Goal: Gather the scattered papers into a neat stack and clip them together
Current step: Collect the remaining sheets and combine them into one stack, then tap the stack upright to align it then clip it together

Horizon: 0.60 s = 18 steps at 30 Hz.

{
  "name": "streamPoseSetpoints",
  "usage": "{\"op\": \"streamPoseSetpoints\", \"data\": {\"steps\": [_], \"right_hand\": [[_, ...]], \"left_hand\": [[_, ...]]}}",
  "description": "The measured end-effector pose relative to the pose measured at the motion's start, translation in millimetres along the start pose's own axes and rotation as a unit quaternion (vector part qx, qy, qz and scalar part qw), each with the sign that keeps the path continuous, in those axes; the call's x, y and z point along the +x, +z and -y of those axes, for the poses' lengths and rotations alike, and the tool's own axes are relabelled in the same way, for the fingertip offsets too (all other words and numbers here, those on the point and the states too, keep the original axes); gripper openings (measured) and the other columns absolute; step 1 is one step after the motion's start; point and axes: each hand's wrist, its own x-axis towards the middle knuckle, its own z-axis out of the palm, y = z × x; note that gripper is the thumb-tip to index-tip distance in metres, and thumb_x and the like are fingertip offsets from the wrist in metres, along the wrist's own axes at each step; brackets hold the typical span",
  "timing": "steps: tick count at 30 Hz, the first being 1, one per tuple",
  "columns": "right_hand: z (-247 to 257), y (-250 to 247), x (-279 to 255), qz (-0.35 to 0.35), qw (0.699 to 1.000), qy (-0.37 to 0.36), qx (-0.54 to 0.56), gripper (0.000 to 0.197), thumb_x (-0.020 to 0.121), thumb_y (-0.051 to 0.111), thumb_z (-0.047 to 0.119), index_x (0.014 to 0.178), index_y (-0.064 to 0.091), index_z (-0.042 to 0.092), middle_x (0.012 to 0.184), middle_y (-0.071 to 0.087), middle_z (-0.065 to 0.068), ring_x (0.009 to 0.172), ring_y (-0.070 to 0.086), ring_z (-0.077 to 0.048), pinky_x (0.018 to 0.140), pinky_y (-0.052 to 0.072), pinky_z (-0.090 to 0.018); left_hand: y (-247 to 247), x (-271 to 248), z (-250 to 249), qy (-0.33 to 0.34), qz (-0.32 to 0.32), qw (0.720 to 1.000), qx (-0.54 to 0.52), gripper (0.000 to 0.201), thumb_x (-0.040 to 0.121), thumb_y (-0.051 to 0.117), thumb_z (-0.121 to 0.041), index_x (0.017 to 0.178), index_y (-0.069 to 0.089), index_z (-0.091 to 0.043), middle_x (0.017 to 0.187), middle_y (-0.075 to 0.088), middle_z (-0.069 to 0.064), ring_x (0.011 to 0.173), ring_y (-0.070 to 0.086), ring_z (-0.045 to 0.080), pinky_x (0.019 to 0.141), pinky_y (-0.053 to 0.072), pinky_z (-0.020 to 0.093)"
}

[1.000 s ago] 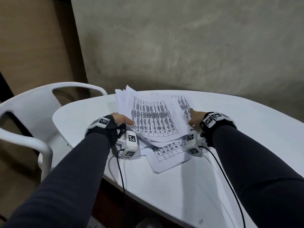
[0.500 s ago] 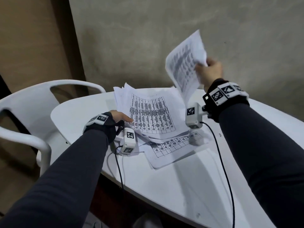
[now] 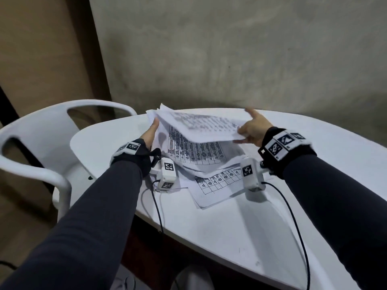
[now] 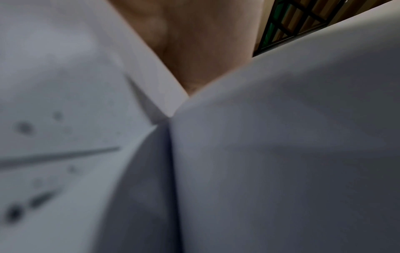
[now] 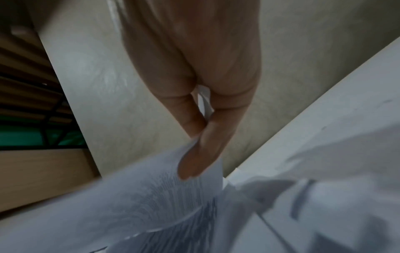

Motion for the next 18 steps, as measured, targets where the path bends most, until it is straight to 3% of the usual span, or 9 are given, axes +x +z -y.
{"op": "streamPoseSetpoints", "data": {"steps": [2, 4, 6, 7, 8, 10, 14, 16, 18], "right_hand": [[-5.0, 1.4, -6.6, 0.062, 0.991, 0.037, -0.114, 0.063, 0.084, 0.053, -0.016, 0.139, 0.041, 0.012, 0.094, 0.058, -0.013, 0.066, 0.061, -0.024, 0.044, 0.058, -0.034], [-8.2, 1.6, -12.6, 0.135, 0.956, 0.054, -0.253, 0.049, 0.081, 0.064, -0.008, 0.127, 0.053, 0.005, 0.082, 0.062, -0.009, 0.058, 0.061, -0.02, 0.049, 0.057, -0.026], [-8.8, 1.6, -17.9, 0.148, 0.934, 0.059, -0.319, 0.046, 0.077, 0.068, -0.007, 0.121, 0.058, 0.004, 0.065, 0.063, -0.01, 0.05, 0.057, -0.018, 0.052, 0.053, -0.024], [-8.2, 0.4, -19.6, 0.143, 0.931, 0.06, -0.332, 0.046, 0.077, 0.069, -0.006, 0.12, 0.059, 0.005, 0.059, 0.063, -0.009, 0.047, 0.057, -0.017, 0.05, 0.051, -0.023], [-7.3, -0.7, -20.6, 0.139, 0.926, 0.058, -0.346, 0.047, 0.077, 0.071, -0.002, 0.121, 0.058, 0.007, 0.06, 0.064, -0.007, 0.049, 0.058, -0.016, 0.048, 0.049, -0.021], [-3.8, -5.5, -22.9, 0.127, 0.911, 0.048, -0.39, 0.05, 0.079, 0.074, 0.014, 0.126, 0.056, 0.011, 0.083, 0.064, -0.005, 0.071, 0.06, -0.017, 0.056, 0.048, -0.021], [-1.8, -28.4, -21.3, 0.047, 0.937, 0.011, -0.345, 0.08, 0.078, 0.072, 0.041, 0.143, 0.035, 0.016, 0.143, 0.043, -0.005, 0.127, 0.045, -0.027, 0.098, 0.044, -0.037], [-2.4, -40.9, -22.5, 0.016, 0.96, -0.005, -0.28, 0.096, 0.074, 0.073, 0.048, 0.148, 0.021, 0.016, 0.153, 0.028, -0.004, 0.136, 0.036, -0.029, 0.104, 0.039, -0.044], [-4.0, -49.9, -30.7, 0.04, 0.983, -0.012, -0.18, 0.11, 0.055, 0.08, 0.059, 0.143, 0.03, 0.016, 0.145, 0.041, -0.004, 0.128, 0.045, -0.027, 0.1, 0.044, -0.046]], "left_hand": [[2.2, -6.7, -2.3, 0.012, 0.047, 0.999, -0.014, 0.06, 0.083, 0.049, -0.063, 0.132, 0.05, -0.029, 0.115, 0.067, 0.0, 0.086, 0.073, 0.016, 0.074, 0.056, 0.027], [6.3, -17.6, -6.3, 0.033, 0.057, 0.997, 0.051, 0.057, 0.088, 0.047, -0.056, 0.137, 0.045, -0.027, 0.121, 0.062, -0.005, 0.085, 0.071, 0.008, 0.063, 0.055, 0.016], [5.2, -22.7, -9.3, 0.02, 0.042, 0.988, 0.145, 0.052, 0.092, 0.048, -0.043, 0.138, 0.043, -0.018, 0.136, 0.051, 0.001, 0.112, 0.059, 0.018, 0.076, 0.048, 0.016], [5.2, -25.4, -11.6, -0.013, 0.044, 0.98, 0.195, 0.049, 0.09, 0.055, -0.037, 0.132, 0.05, -0.013, 0.136, 0.051, 0.005, 0.112, 0.057, 0.025, 0.082, 0.047, 0.023], [3.3, -23.5, -12.3, -0.038, 0.046, 0.966, 0.252, 0.043, 0.086, 0.062, -0.032, 0.122, 0.056, -0.008, 0.128, 0.056, 0.008, 0.096, 0.06, 0.026, 0.076, 0.045, 0.024], [0.2, -23.1, -11.1, -0.029, 0.023, 0.947, 0.318, 0.029, 0.081, 0.069, -0.021, 0.104, 0.059, -0.006, 0.1, 0.06, 0.006, 0.069, 0.053, 0.018, 0.059, 0.04, 0.024], [-1.6, -24.6, -8.8, 0.067, 0.043, 0.962, 0.262, 0.042, 0.077, 0.071, -0.003, 0.117, 0.06, 0.001, 0.112, 0.065, 0.008, 0.104, 0.062, 0.026, 0.089, 0.045, 0.029], [-1.1, -30.3, -10.6, 0.109, 0.09, 0.968, 0.206, 0.04, 0.076, 0.069, 0.003, 0.115, 0.061, -0.002, 0.103, 0.071, 0.008, 0.106, 0.064, 0.029, 0.102, 0.045, 0.041], [3.0, -39.5, -18.8, 0.136, 0.137, 0.97, 0.151, 0.036, 0.072, 0.071, 0.003, 0.106, 0.064, -0.008, 0.087, 0.076, 0.0, 0.09, 0.07, 0.021, 0.1, 0.046, 0.043]]}}
